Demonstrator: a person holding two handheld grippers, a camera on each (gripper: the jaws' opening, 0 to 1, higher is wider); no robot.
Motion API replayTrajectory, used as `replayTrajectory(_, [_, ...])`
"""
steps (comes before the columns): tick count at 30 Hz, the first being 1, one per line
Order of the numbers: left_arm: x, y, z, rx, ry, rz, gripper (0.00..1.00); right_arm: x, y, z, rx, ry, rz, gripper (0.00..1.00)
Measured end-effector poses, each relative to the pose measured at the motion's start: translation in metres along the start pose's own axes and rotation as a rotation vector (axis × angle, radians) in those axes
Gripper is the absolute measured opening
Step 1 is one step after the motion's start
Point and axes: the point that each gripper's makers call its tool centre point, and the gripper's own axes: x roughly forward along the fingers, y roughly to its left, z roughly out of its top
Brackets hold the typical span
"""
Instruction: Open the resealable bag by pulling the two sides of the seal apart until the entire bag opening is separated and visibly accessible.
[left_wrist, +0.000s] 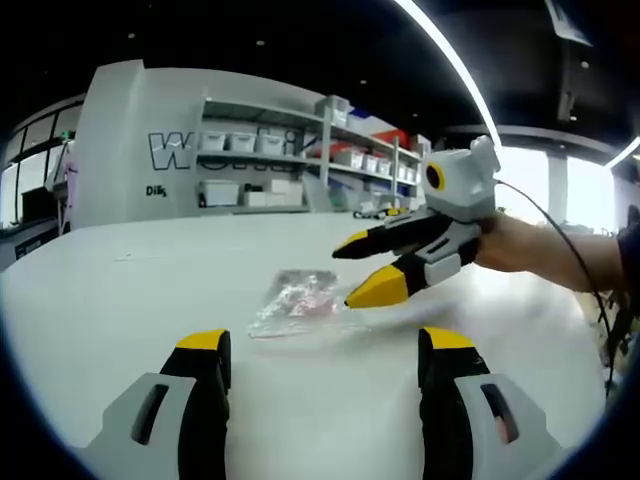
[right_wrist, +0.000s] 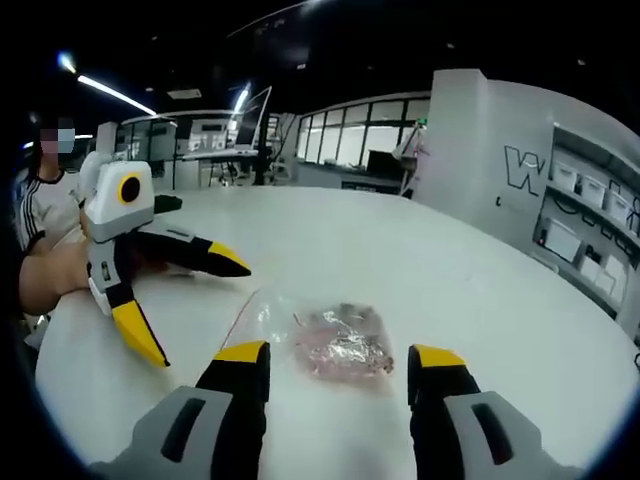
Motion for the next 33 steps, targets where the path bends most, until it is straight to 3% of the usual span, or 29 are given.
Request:
replayTrajectory(15, [-0.001,-0.001,-0.001,0.0,0.002,0.002,0.75,0.007,0.003,0.002,-0.07,0.019,0.021,0.51])
replayTrajectory(33, [0.001,0.0,-0.001,0.001,0.007,0.002,0.75,0.015,0.003,0.002,-0.079,0.017,0.029,0.45])
